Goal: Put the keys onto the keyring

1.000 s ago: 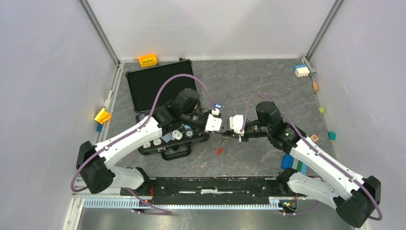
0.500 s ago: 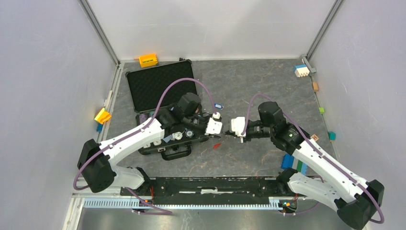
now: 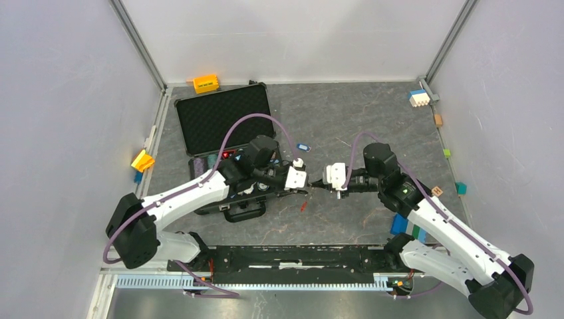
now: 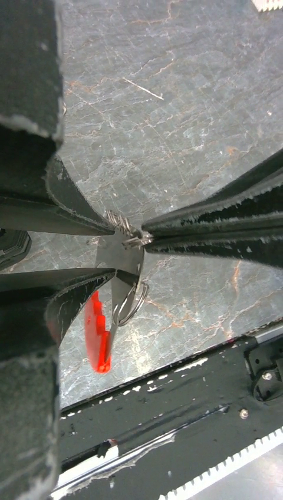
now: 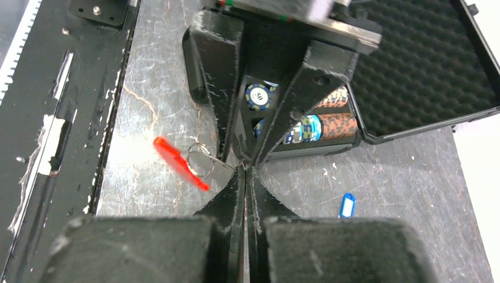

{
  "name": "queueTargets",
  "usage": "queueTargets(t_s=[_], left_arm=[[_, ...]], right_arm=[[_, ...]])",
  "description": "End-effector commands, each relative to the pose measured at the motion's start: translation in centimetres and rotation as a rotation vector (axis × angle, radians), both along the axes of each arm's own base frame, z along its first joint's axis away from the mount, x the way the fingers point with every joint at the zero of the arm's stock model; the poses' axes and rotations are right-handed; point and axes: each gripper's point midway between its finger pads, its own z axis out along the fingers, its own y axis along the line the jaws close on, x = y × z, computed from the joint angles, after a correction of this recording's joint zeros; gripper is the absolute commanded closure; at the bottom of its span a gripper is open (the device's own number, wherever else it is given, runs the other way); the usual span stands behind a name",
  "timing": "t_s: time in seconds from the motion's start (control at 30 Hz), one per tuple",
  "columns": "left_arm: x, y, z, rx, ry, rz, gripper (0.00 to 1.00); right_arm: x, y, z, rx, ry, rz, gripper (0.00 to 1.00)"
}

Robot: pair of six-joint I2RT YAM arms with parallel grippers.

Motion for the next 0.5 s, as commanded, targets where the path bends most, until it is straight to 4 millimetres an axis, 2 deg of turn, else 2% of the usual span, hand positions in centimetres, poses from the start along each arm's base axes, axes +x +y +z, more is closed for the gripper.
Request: queueTargets(t_s=[0.0,0.3,0.47], left_arm=[[-0.3,-0.5,3.9,-0.137,-0.024,0.014,0.66],[-0.6,0.3,5.0,-0.185,-0.039,0.049,0.67],[-0.4,0.4,5.8,-0.219,-0.054,0.053,0.70]], right_arm=[[0.4,0.8,2.0,0.106,0.023,0.012,1.00],[0.9,1.1,2.0,0.193,0.113,0.034,1.00],[1.1,1.0,2.7,0.241,0.131,0.052,1.00]])
